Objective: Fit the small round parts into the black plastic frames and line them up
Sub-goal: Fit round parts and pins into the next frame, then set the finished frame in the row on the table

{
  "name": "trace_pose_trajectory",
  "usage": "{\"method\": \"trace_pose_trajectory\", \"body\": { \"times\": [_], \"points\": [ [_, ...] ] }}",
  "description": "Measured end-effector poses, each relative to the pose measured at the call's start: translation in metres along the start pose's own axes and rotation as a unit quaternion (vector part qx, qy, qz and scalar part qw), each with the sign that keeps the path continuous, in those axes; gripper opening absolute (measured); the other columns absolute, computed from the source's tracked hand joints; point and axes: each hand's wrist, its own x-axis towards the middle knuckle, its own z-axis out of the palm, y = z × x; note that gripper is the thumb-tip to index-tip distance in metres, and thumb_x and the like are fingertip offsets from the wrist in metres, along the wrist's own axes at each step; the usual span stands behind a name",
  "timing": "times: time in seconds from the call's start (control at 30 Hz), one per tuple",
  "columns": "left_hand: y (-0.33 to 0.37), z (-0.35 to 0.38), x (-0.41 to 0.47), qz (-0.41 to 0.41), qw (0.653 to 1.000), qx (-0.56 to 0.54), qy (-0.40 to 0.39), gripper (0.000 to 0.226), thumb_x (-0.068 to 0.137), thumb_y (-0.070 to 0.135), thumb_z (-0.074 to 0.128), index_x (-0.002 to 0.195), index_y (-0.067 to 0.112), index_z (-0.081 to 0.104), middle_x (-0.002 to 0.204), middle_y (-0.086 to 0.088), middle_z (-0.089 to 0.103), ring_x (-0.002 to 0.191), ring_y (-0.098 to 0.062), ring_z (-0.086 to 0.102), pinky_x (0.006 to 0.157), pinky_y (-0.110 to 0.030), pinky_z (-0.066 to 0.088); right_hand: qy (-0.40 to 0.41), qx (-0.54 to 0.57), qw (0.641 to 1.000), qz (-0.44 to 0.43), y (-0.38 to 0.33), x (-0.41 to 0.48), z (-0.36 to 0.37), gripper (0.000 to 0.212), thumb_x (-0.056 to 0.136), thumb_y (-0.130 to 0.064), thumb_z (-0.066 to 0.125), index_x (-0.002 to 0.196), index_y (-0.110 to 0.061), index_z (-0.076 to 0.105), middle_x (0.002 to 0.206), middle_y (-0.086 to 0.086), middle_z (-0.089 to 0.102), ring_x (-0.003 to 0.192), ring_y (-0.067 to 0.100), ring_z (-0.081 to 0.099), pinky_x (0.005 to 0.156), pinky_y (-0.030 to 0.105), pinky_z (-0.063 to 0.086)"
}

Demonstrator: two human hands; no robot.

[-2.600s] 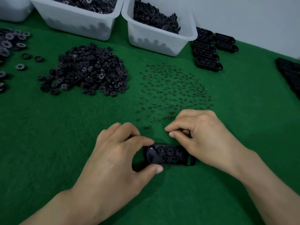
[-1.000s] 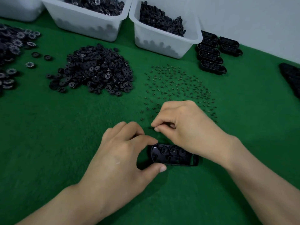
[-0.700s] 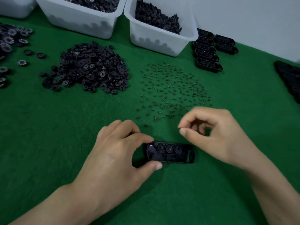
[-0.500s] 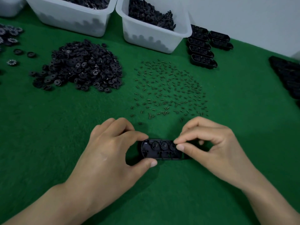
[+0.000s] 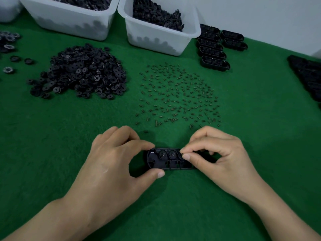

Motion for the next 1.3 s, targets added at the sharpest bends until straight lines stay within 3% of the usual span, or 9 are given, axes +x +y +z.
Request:
{"method": "trace_pose_trajectory", "body": {
  "times": [0.33,0.43,0.5,0.7,0.87,0.97,1.03,1.17,1.3],
  "points": [
    [0.0,0.0,-0.001,0.002,1.0,0.003,0.0,0.051,0.068,0.063,0.049,0.096,0.025,0.069,0.082,0.015,0.048,0.078,-0.009,0.046,0.077,-0.031,0.038,-0.015,-0.036,0.999,-0.012,-0.001,0.001,-0.002,0.01,0.071,-0.008,0.071,0.073,-0.017,0.07,0.077,-0.007,0.061,0.072,0.003,0.056,0.065,0.006,0.035],
    [-0.001,0.001,0.0,0.004,1.0,0.0,0.0,0.052,0.068,0.063,0.05,0.097,0.025,0.069,0.082,0.014,0.048,0.078,-0.009,0.047,0.077,-0.031,0.039,-0.017,-0.05,0.998,-0.022,-0.001,0.001,-0.004,0.01,0.072,-0.008,0.069,0.076,-0.017,0.073,0.079,-0.003,0.061,0.073,0.009,0.059,0.065,0.017,0.043],
    [-0.001,0.0,-0.001,0.005,1.0,0.0,0.0,0.052,0.068,0.063,0.05,0.097,0.025,0.069,0.082,0.014,0.048,0.078,-0.009,0.047,0.077,-0.031,0.04,-0.014,-0.069,0.997,-0.044,0.0,0.001,-0.005,0.011,0.074,-0.008,0.068,0.078,-0.016,0.074,0.08,-0.002,0.061,0.074,0.013,0.06,0.065,0.027,0.048],
    [0.001,0.0,0.0,0.008,1.0,0.003,-0.004,0.052,0.068,0.063,0.049,0.098,0.025,0.068,0.082,0.014,0.049,0.078,-0.009,0.047,0.076,-0.03,0.039,-0.006,-0.18,0.973,-0.144,0.001,-0.001,-0.005,0.01,0.078,-0.005,0.065,0.076,-0.011,0.073,0.077,0.002,0.061,0.065,0.018,0.054,0.06,0.025,0.043],
    [0.001,-0.001,-0.001,0.009,1.0,0.01,-0.006,0.051,0.067,0.062,0.053,0.098,0.024,0.068,0.082,0.014,0.049,0.077,-0.008,0.046,0.075,-0.029,0.038,-0.029,-0.042,0.998,-0.036,-0.002,0.0,-0.009,0.009,0.075,-0.007,0.066,0.076,-0.013,0.073,0.078,-0.004,0.064,0.069,0.01,0.058,0.061,0.019,0.044],
    [0.002,-0.001,-0.001,0.011,1.0,0.012,-0.01,0.052,0.068,0.062,0.05,0.098,0.024,0.068,0.082,0.014,0.049,0.078,-0.008,0.046,0.074,-0.029,0.038,-0.007,0.019,0.999,0.035,-0.001,-0.001,-0.014,0.014,0.079,-0.002,0.066,0.08,-0.015,0.071,0.077,-0.003,0.067,0.066,0.017,0.059,0.059,0.037,0.049],
    [0.002,-0.001,-0.001,0.011,1.0,0.015,-0.009,0.051,0.067,0.062,0.055,0.098,0.024,0.069,0.081,0.014,0.048,0.077,-0.008,0.046,0.074,-0.028,0.037,-0.008,0.011,0.999,0.039,-0.001,-0.002,-0.017,0.016,0.079,0.0,0.066,0.081,-0.015,0.069,0.079,-0.003,0.066,0.068,0.018,0.059,0.06,0.04,0.048],
    [0.003,-0.001,-0.001,0.008,1.0,0.019,-0.005,0.052,0.067,0.064,0.065,0.098,0.022,0.069,0.081,0.015,0.049,0.079,-0.006,0.047,0.075,-0.028,0.036,-0.072,-0.018,0.997,0.012,-0.006,-0.006,-0.017,0.009,0.071,-0.022,0.071,0.077,-0.018,0.066,0.087,-0.007,0.062,0.075,0.016,0.056,0.06,0.029,0.046],
    [0.007,-0.003,0.001,0.0,1.0,0.013,-0.005,0.053,0.064,0.06,0.054,0.097,0.021,0.07,0.081,0.014,0.051,0.079,-0.007,0.049,0.074,-0.024,0.036,-0.091,-0.048,0.995,0.002,-0.006,-0.007,-0.016,0.015,0.07,-0.023,0.079,0.077,-0.021,0.066,0.093,-0.011,0.059,0.082,0.012,0.056,0.065,0.021,0.044]
  ]
}}
